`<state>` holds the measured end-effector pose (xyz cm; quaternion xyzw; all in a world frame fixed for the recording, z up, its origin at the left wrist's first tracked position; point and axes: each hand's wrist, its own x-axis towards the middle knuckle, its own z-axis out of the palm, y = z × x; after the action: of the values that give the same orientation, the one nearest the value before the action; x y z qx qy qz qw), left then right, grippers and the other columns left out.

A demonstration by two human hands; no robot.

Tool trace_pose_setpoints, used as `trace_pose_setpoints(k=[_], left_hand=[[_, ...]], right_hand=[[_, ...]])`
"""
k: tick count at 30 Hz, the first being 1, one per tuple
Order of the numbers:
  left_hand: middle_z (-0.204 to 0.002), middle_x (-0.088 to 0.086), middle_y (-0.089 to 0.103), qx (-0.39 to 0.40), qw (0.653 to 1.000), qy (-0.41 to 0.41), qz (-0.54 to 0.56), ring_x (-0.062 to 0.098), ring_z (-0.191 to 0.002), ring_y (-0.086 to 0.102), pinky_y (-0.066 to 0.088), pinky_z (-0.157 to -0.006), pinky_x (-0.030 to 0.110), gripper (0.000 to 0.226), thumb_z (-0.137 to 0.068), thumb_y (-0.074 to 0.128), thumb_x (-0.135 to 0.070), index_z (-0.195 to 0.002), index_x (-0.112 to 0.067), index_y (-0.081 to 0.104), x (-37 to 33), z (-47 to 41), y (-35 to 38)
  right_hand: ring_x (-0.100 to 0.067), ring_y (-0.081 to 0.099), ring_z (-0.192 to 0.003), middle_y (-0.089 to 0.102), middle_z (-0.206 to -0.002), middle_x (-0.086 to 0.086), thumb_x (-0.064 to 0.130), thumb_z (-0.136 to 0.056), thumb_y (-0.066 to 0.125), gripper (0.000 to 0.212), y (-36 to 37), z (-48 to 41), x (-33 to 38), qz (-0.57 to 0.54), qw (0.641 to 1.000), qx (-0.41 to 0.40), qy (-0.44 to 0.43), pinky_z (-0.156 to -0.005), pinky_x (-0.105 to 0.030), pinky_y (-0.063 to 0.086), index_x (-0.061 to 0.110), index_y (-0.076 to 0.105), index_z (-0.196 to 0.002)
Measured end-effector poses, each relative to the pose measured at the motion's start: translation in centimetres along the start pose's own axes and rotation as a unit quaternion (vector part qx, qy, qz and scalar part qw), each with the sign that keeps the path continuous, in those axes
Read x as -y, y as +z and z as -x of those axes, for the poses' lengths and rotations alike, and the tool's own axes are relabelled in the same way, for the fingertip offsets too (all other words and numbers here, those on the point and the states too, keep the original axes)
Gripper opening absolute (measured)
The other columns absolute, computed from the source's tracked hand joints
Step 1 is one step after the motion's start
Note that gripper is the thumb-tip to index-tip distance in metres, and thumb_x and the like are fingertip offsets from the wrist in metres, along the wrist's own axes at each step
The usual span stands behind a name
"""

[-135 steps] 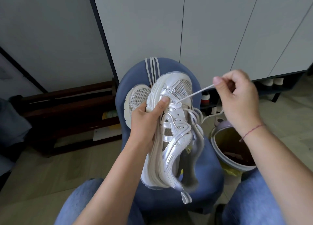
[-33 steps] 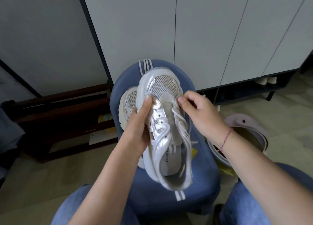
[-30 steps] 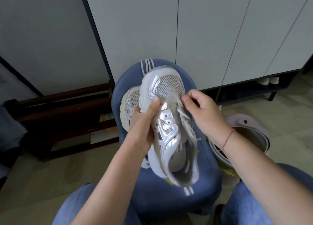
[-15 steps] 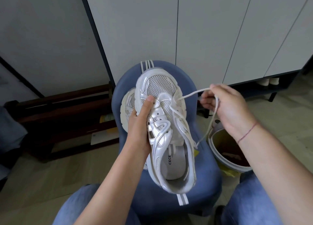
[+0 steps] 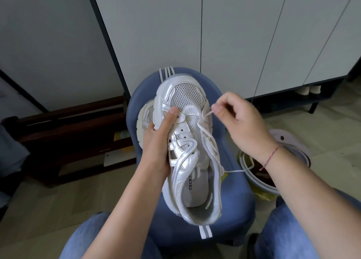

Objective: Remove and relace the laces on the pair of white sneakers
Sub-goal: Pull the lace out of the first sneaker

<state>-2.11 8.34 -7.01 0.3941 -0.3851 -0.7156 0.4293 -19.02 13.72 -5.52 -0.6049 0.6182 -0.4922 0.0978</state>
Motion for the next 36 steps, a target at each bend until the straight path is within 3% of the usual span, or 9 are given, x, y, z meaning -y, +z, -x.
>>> trace_pose_setpoints(k=[5, 13, 19, 24, 26, 29, 31, 33, 36], left_hand=[[-0.111, 0.011, 0.074, -0.003, 1.000, 0.005, 0.008, 0.029, -0.099, 0.072, 0.058, -0.088, 0.045, 0.069, -0.066, 0.075, -0.045, -0.126, -0.013, 0.063, -0.4, 0.1, -0.3], [-0.110, 0.012, 0.074, -0.009, 1.000, 0.026, -0.001, 0.029, -0.097, 0.073, 0.060, -0.081, 0.040, 0.072, -0.063, 0.076, -0.042, -0.127, -0.012, 0.061, -0.4, 0.4, 0.2], [-0.107, 0.014, 0.074, 0.005, 0.999, 0.033, 0.002, 0.030, -0.095, 0.073, 0.061, -0.078, 0.038, 0.065, -0.066, 0.075, -0.037, -0.123, -0.009, 0.063, -0.1, 0.6, 0.6], [-0.107, 0.012, 0.075, -0.010, 1.000, 0.027, 0.002, 0.029, -0.095, 0.073, 0.059, -0.083, 0.042, 0.068, -0.062, 0.077, -0.039, -0.123, -0.012, 0.063, -0.2, 0.4, 0.4], [-0.108, 0.010, 0.075, -0.019, 1.000, 0.023, 0.007, 0.028, -0.096, 0.073, 0.059, -0.086, 0.044, 0.069, -0.062, 0.077, -0.042, -0.124, -0.014, 0.063, -0.4, 0.3, 0.0], [-0.110, 0.009, 0.075, -0.022, 0.999, 0.023, 0.019, 0.027, -0.097, 0.073, 0.060, -0.082, 0.041, 0.069, -0.066, 0.076, -0.042, -0.127, -0.014, 0.062, -0.7, 0.1, -0.4], [-0.109, 0.010, 0.075, -0.025, 0.999, 0.022, 0.018, 0.027, -0.096, 0.073, 0.061, -0.080, 0.040, 0.070, -0.065, 0.076, -0.042, -0.127, -0.013, 0.061, -0.8, 0.2, -0.4], [-0.108, 0.009, 0.075, -0.025, 0.999, 0.021, 0.012, 0.027, -0.095, 0.074, 0.061, -0.079, 0.040, 0.070, -0.063, 0.076, -0.043, -0.126, -0.014, 0.062, -0.7, 0.2, -0.2], [-0.109, 0.010, 0.075, -0.024, 0.999, 0.021, 0.002, 0.028, -0.096, 0.073, 0.059, -0.084, 0.042, 0.071, -0.062, 0.077, -0.043, -0.125, -0.014, 0.063, -0.4, 0.3, 0.2]], right_hand=[[-0.008, 0.046, -0.063, 0.050, -0.069, 0.006, 0.029, -0.098, 0.046, 0.023, -1.2, -0.7, -1.8, -0.072, 0.974, -0.128, 0.171, -0.066, -0.025, 0.039, 0.018, 0.052, -0.078], [-0.012, 0.048, -0.062, 0.054, -0.071, -0.013, 0.057, -0.087, 0.048, 0.050, 0.5, 0.5, 0.5, -0.069, 0.993, 0.079, 0.059, -0.060, -0.030, 0.041, 0.008, 0.054, -0.086], [0.002, 0.047, -0.052, 0.055, -0.054, 0.015, 0.032, -0.090, 0.059, 0.024, 1.0, 0.5, 1.3, -0.144, 0.986, 0.004, 0.081, -0.053, -0.009, 0.036, 0.015, 0.058, -0.074], [-0.006, 0.032, -0.044, 0.041, -0.045, 0.011, 0.024, -0.093, 0.057, 0.027, 0.2, 0.0, 0.9, -0.252, 0.955, -0.034, 0.151, -0.046, -0.017, 0.029, 0.016, 0.052, -0.067], [-0.008, 0.046, -0.047, 0.050, -0.049, 0.007, 0.021, -0.094, 0.054, 0.028, -1.2, -0.8, 0.4, -0.378, 0.899, -0.104, 0.196, -0.055, -0.022, 0.041, 0.013, 0.049, -0.068], [-0.015, 0.067, -0.070, 0.063, -0.067, -0.003, 0.030, -0.096, 0.047, 0.029, -3.9, -1.6, -0.5, -0.648, 0.702, -0.150, 0.254, -0.078, -0.035, 0.058, 0.012, 0.048, -0.073], [-0.009, 0.058, -0.055, 0.056, -0.059, -0.001, 0.033, -0.098, 0.040, 0.036, -4.5, -1.6, -0.7, -0.692, 0.666, -0.115, 0.255, -0.061, -0.028, 0.057, 0.013, 0.045, -0.068], [-0.006, 0.032, -0.040, 0.042, -0.052, 0.003, 0.034, -0.100, 0.037, 0.037, -3.9, -1.2, -0.6, -0.596, 0.759, -0.036, 0.260, -0.040, -0.018, 0.035, 0.016, 0.041, -0.068], [-0.006, 0.036, -0.046, 0.047, -0.059, 0.003, 0.048, -0.092, 0.048, 0.036, -1.8, -0.1, -0.3, -0.148, 0.976, 0.043, 0.156, -0.046, -0.019, 0.032, 0.014, 0.051, -0.080]])
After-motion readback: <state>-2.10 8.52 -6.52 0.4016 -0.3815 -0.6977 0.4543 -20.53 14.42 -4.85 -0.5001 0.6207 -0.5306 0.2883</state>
